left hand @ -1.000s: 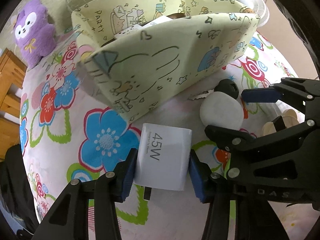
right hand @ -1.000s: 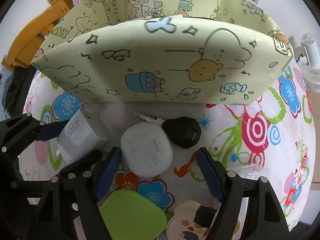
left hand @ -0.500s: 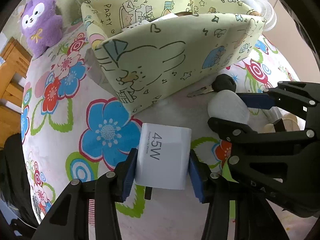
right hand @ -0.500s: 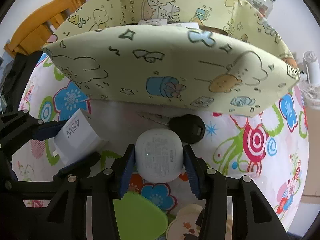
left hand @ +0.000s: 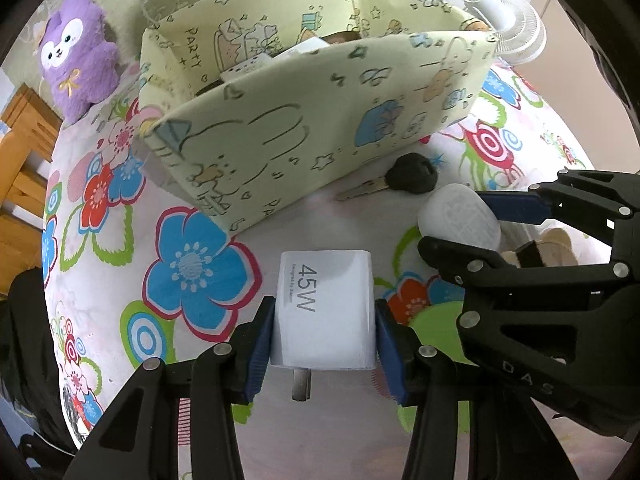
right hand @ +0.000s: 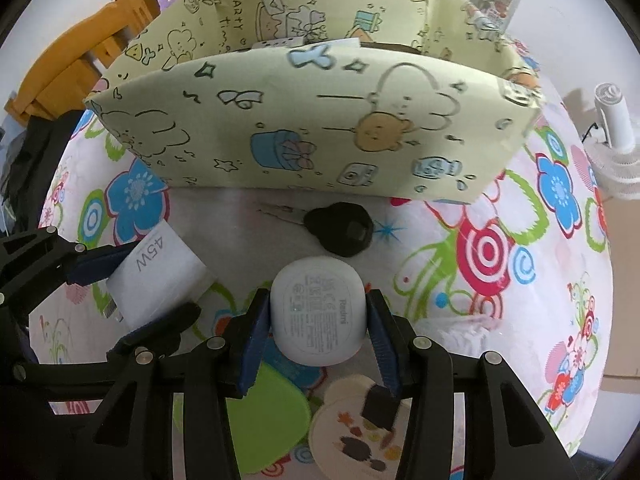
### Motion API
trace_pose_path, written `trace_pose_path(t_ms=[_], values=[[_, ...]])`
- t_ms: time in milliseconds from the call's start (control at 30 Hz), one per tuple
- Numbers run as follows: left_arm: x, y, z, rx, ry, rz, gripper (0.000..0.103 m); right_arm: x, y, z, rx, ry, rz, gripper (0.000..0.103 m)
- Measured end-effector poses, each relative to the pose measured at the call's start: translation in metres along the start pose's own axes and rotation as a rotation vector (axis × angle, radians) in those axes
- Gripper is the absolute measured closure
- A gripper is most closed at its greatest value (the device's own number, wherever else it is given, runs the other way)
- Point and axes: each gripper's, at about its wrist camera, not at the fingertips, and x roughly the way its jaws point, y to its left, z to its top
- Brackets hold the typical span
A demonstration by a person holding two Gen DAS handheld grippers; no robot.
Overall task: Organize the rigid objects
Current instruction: 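Lift and carry the charger and round case over the patterned box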
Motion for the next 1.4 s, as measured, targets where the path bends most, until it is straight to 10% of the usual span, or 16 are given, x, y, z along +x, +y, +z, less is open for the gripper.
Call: trace_pose_path(t_ms=[1400], values=[[-0.087,-0.036,0.034,-0.057,-0.114,0.040,0.054,-0.121,-0.036,-0.002,0.055,-0.138,0.005,0.052]])
